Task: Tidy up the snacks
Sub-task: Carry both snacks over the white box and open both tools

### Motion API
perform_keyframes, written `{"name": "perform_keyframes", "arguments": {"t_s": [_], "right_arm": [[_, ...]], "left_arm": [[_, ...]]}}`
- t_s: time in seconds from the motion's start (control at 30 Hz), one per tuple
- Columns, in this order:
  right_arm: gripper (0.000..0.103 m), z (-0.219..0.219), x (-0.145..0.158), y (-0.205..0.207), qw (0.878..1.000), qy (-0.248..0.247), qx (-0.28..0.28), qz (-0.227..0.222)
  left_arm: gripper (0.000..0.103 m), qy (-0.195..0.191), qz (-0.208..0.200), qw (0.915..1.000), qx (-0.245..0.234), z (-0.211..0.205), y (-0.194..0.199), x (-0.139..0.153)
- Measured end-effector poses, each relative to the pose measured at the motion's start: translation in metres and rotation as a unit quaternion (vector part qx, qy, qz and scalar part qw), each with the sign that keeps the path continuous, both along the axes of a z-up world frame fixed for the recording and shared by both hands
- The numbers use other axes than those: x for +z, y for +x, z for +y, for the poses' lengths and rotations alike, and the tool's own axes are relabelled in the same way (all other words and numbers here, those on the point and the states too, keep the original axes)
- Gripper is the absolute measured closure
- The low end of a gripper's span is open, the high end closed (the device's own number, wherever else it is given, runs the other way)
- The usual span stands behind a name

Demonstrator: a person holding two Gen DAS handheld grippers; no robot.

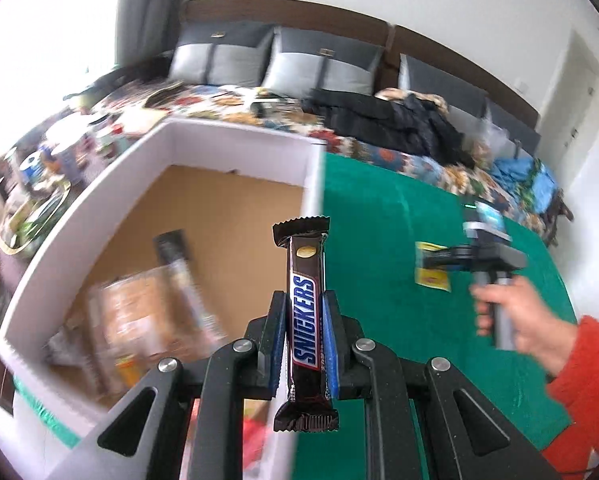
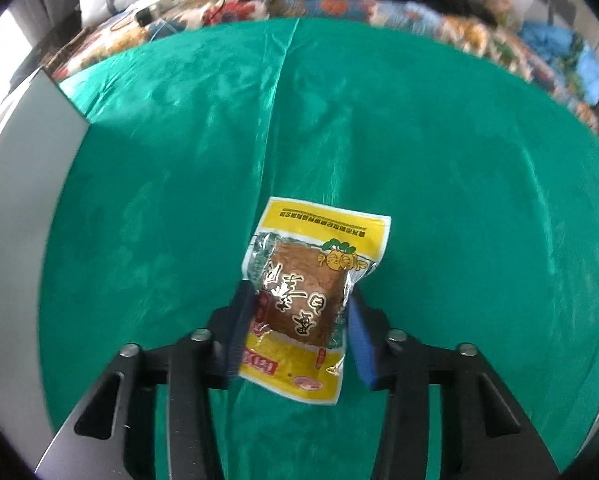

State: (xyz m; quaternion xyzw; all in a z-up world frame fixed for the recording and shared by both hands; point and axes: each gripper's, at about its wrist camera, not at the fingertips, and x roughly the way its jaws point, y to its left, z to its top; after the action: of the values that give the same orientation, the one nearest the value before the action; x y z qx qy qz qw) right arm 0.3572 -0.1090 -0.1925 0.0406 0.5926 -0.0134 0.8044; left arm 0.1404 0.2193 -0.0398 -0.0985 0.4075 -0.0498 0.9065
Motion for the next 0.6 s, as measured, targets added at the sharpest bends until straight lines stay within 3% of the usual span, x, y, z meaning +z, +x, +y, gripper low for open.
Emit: {"name": "perform_keyframes", "arguments": {"t_s": [0.13, 0.17, 0.27, 0.4, 0.6], "right_arm": [[0.072, -0.021, 0.017, -0.019, 0.998, 0.070, -0.006, 0.002], [0.090, -0.025, 0.026, -0.026, 0.996, 0.091, -0.003, -0.003], [0.092, -0.020, 0.059, -0.044, 0.989, 0.146, 0.016, -0.012], [0.093, 0.022, 0.114, -0.065, 0.979, 0.180, 0.083, -0.045], [0.093, 0.119, 0.186, -0.091, 0.941, 0.275, 0.187, -0.064]], "left_arm": [[0.087, -0.004, 0.004, 0.9996, 0.029, 0.039, -0.011, -0.005], [0.087, -0.007, 0.006, 0.9994, 0.035, 0.046, -0.013, -0.008], [0.087, -0.014, 0.013, 0.9979, 0.062, 0.079, -0.016, -0.010], [0.087, -0.003, 0.010, 0.9965, 0.083, 0.106, -0.017, -0.009], [0.087, 0.003, 0.020, 0.9947, 0.101, 0.128, -0.015, -0.010]]}}
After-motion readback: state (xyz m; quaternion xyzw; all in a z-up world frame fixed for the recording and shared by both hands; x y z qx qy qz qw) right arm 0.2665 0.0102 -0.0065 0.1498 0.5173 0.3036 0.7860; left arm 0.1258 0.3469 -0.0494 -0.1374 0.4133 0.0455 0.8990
